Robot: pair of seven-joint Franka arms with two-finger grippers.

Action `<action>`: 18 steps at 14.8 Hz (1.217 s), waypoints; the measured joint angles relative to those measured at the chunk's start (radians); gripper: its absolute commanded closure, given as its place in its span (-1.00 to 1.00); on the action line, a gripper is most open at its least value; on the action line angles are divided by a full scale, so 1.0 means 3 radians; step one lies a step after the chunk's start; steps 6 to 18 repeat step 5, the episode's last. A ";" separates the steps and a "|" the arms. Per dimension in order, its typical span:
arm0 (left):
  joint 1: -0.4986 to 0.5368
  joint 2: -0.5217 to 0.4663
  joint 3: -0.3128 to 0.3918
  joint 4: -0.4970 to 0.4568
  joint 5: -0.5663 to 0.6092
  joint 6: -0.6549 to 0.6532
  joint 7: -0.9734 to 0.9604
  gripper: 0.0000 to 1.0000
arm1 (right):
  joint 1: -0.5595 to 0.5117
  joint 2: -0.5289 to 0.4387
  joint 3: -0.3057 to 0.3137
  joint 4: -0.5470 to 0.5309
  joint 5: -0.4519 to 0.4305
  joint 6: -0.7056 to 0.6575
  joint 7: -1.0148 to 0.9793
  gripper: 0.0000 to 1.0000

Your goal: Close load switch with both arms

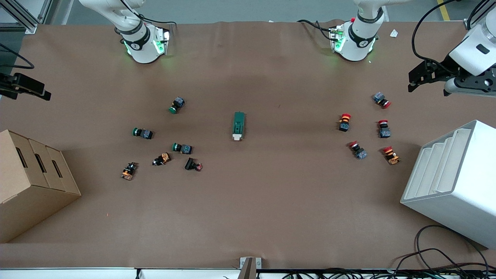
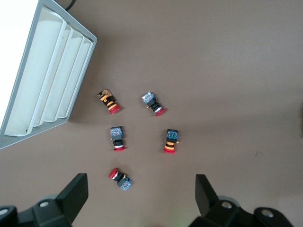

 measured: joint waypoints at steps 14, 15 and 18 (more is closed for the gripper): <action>0.0009 0.0056 0.0013 0.0066 0.0000 0.0000 0.0002 -1.00 | 0.0002 -0.0016 0.0000 -0.0033 0.0000 0.0060 0.0000 -1.00; 0.0009 0.0056 0.0013 0.0066 0.0000 0.0000 0.0002 -1.00 | 0.0002 -0.0016 0.0000 -0.0033 0.0000 0.0060 0.0000 -1.00; 0.0009 0.0056 0.0013 0.0066 0.0000 0.0000 0.0002 -1.00 | 0.0002 -0.0016 0.0000 -0.0033 0.0000 0.0060 0.0000 -1.00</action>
